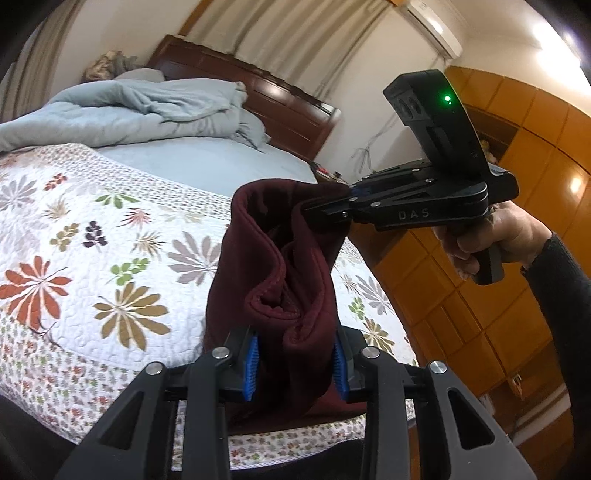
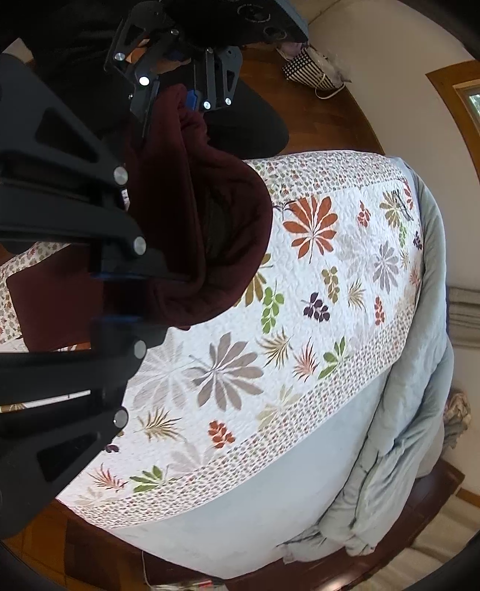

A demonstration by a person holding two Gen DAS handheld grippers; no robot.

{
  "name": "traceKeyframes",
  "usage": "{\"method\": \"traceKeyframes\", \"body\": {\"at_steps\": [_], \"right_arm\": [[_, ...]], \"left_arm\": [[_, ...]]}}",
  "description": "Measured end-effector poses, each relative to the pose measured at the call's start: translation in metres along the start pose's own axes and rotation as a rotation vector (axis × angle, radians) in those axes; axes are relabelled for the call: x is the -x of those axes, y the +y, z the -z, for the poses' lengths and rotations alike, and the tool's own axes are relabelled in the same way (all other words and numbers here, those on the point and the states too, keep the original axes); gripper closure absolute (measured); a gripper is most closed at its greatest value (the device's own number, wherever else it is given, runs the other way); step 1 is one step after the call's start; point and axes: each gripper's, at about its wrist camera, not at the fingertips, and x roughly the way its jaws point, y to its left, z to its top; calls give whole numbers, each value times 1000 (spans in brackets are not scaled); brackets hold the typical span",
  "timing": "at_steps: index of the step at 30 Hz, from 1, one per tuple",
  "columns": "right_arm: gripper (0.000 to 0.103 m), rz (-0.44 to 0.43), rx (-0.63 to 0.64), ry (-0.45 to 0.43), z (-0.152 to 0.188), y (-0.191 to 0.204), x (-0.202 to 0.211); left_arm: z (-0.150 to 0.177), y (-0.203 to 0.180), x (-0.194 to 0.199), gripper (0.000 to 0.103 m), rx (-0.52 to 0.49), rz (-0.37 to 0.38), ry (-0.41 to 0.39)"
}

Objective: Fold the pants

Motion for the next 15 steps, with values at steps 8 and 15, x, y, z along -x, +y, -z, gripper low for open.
{"method": "traceKeyframes", "body": {"at_steps": [8, 15], "right_arm": [[91, 39, -71, -13, 53, -22, 10], [91, 90, -84, -6, 100, -36, 7]], "left_arm": [[10, -41, -31, 72, -92, 40, 52], [25, -70, -57, 72, -153, 63, 104]]}}
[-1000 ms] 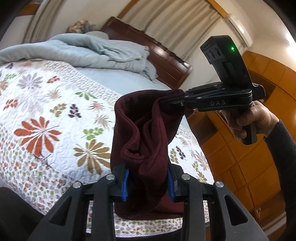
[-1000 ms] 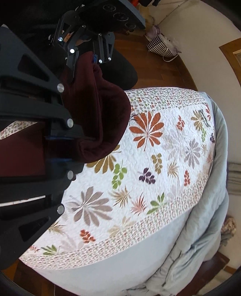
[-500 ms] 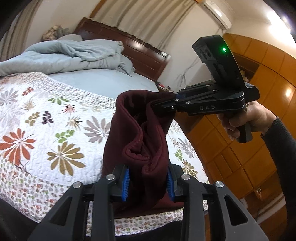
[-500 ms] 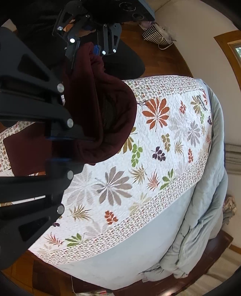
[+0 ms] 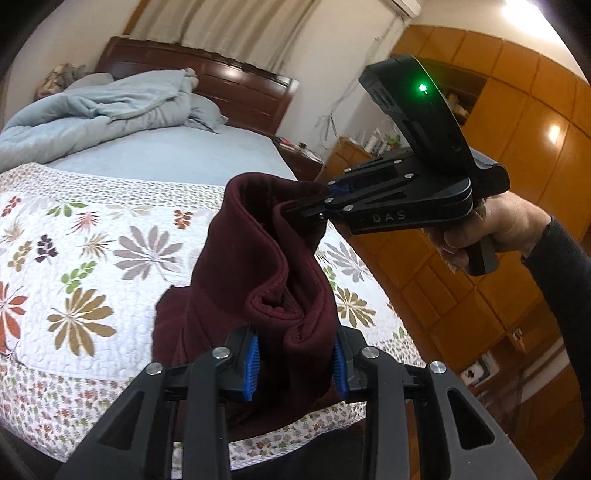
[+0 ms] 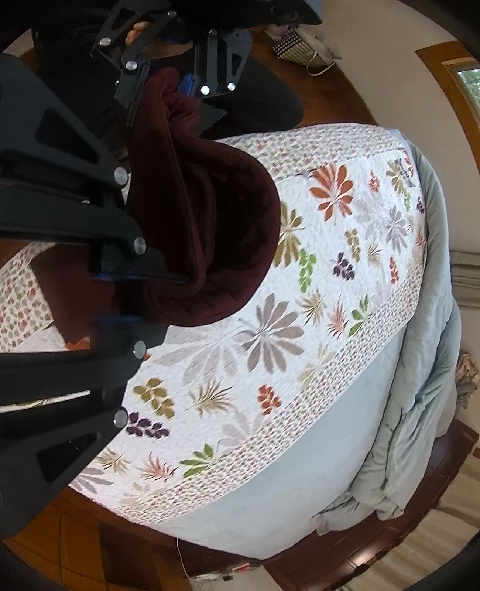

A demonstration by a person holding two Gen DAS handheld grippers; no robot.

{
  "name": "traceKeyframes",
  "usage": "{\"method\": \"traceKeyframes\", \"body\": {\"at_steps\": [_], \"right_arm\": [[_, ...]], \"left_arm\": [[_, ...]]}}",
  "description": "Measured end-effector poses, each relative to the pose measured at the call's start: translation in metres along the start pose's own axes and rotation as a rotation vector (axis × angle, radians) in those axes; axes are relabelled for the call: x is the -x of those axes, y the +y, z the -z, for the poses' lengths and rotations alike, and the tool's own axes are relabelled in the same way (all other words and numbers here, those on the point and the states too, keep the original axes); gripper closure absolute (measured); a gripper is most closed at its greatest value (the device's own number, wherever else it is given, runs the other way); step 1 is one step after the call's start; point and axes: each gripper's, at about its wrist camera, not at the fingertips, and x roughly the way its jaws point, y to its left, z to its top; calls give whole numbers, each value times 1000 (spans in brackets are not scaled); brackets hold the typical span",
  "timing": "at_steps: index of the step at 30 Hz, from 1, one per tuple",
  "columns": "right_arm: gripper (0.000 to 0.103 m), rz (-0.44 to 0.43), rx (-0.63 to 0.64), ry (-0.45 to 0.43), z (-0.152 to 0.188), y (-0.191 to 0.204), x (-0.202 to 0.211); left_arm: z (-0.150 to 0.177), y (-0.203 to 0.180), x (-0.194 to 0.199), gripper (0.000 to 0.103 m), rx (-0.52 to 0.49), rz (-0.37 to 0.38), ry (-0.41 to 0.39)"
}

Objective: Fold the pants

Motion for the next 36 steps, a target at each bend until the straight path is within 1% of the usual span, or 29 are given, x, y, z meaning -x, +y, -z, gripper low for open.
{"method": "traceKeyframes", "body": {"at_steps": [5, 15, 19, 22, 31, 36], "right_arm": [[91, 42, 6, 6, 34, -12, -13], [91, 63, -17, 28, 95, -37, -50], [91, 74, -19, 21, 117, -44, -60], [91, 83, -21, 33, 133, -49, -71], [91, 66, -50, 53, 175, -60, -103], [91, 50, -88, 54, 197, -66, -118]], "left_arm": [[10, -21, -30, 72, -44, 10, 49], [36, -57, -95, 72, -113, 18, 153], [47, -67, -114, 72, -140, 18, 183], [54, -72, -129, 72, -154, 17, 211], [90, -87, -174, 72, -207, 0, 304], [100, -90, -190, 72, -230, -13, 329]]}}
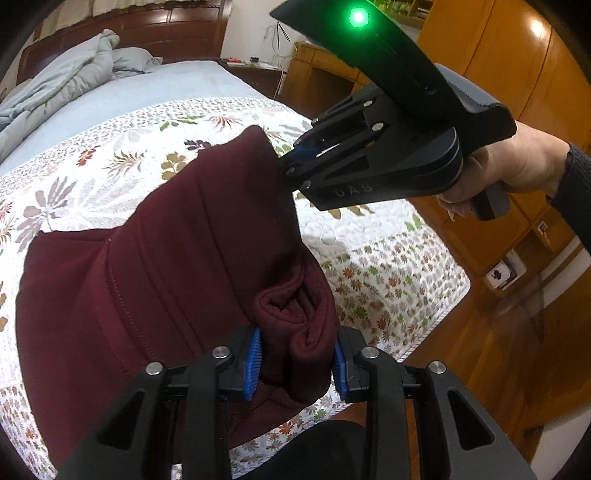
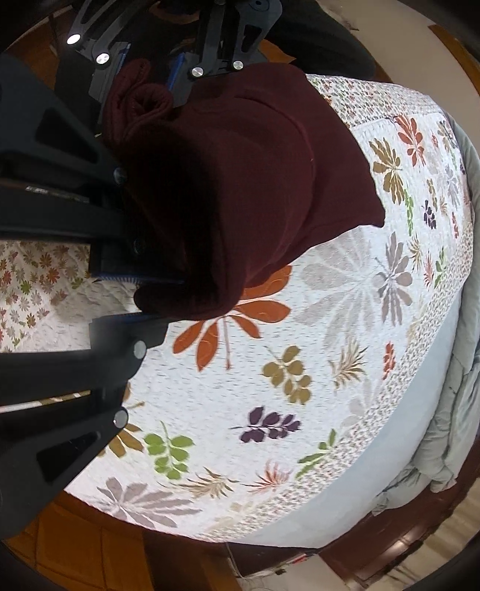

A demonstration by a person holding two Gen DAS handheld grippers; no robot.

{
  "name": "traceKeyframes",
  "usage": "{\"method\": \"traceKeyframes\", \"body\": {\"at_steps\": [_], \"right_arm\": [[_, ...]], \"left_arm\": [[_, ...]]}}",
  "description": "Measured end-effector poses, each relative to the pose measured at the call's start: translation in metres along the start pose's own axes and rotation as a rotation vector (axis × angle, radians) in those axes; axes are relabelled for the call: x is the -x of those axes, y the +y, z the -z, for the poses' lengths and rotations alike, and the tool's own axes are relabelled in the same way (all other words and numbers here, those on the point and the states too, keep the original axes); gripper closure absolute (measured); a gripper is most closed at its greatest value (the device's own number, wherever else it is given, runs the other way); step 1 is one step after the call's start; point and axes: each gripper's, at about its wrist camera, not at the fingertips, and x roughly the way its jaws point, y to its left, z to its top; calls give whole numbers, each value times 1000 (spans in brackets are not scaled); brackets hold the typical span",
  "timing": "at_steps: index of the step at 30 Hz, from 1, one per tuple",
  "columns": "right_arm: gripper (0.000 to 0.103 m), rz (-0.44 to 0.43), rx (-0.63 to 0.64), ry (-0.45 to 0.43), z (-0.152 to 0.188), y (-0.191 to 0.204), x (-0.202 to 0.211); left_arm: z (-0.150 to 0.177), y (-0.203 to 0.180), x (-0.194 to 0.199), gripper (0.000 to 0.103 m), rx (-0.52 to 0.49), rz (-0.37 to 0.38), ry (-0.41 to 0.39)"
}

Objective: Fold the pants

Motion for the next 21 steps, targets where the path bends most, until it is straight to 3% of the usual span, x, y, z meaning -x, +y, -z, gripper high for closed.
{"method": "traceKeyframes", "body": {"at_steps": [3, 6, 8, 10, 15, 17, 19, 21], "right_arm": [[89, -20, -45, -10, 10, -4, -6], [81, -57, -151, -35, 24, -14, -6], [76, -95, -249, -39, 34, -23, -7], [64, -157, -429, -44, 57, -39, -8], [63, -284, -703, -117, 109, -52, -2], [55, -307, -768, -134, 122, -52, 0], [35, -335, -840, -131, 131, -51, 0], [32, -357, -897, -134, 137, -50, 0]], "left_arm": [[2, -2, -8, 72, -6, -3, 15], [4, 1, -13, 72, -8, 2, 25], [5, 2, -13, 71, -7, 8, 23], [5, 3, -13, 71, -6, 15, 21], [6, 0, -12, 71, -23, 1, 24], [7, -1, -11, 71, -22, -1, 25], [7, 0, -10, 71, -20, 3, 21], [8, 2, -8, 67, -9, 34, 13]]}}
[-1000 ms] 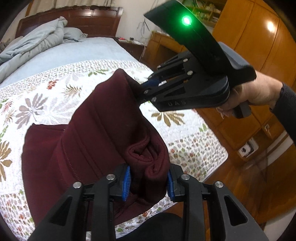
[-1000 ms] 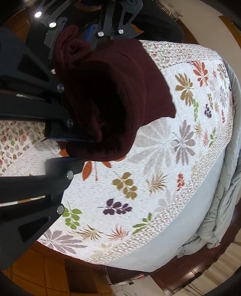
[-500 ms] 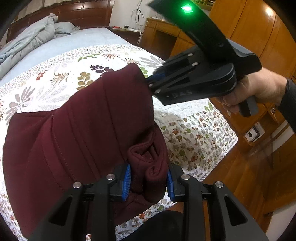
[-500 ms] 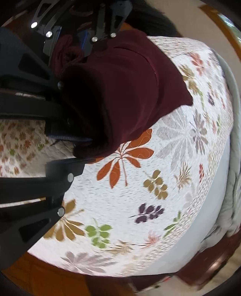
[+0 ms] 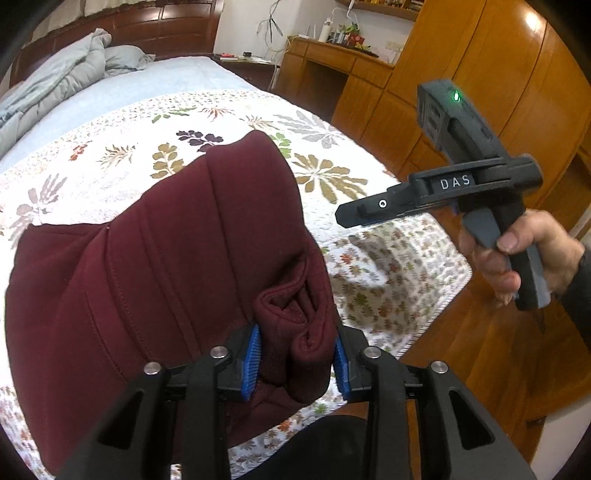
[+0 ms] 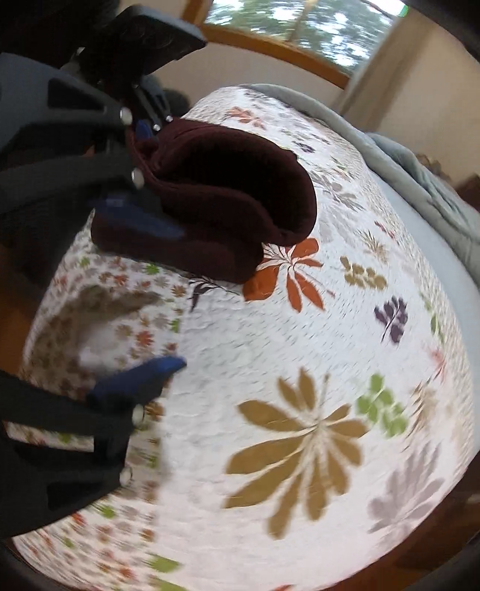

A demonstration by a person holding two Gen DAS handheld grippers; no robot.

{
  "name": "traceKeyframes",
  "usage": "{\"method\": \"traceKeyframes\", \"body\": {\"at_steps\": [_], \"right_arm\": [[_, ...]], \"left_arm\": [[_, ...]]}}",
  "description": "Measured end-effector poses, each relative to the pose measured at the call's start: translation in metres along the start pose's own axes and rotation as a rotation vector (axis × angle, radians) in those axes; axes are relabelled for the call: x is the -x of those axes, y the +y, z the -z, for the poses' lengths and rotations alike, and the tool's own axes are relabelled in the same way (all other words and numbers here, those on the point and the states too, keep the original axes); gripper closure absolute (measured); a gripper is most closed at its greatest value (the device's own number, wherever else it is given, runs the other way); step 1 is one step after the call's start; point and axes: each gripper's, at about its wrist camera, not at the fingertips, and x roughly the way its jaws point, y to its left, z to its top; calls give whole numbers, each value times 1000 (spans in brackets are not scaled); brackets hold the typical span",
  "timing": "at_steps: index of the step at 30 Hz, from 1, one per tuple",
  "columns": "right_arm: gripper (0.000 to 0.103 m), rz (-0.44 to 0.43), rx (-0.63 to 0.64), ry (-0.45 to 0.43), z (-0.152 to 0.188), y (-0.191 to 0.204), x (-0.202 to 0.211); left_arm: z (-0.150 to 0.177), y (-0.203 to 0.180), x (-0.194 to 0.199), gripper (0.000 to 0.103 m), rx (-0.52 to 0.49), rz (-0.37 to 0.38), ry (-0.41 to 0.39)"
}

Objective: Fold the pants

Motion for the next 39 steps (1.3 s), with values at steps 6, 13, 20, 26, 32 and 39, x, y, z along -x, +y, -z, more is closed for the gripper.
{"method": "traceKeyframes", "body": {"at_steps": [6, 13, 20, 26, 32, 39], "right_arm": [[14, -174, -160, -26, 14, -2, 1], [8, -436, -332, -45, 37, -8, -21], [7, -578, -349, -65, 39, 4, -43], [4, -554, -306, -37, 27, 27, -54], [4, -527, -244, -50, 18, 50, -41], [78, -402, -146, 40, -4, 94, -67]], "left_arm": [[3, 17, 14, 42, 95, 182, -9], [7, 52, 59, 32, 189, 325, -54], [-12, 172, 99, 25, 365, 245, -164], [-21, 246, 74, 25, 536, 323, -106], [-16, 286, 37, 26, 665, 457, -51], [-9, 311, 23, 27, 753, 464, -94]]}}
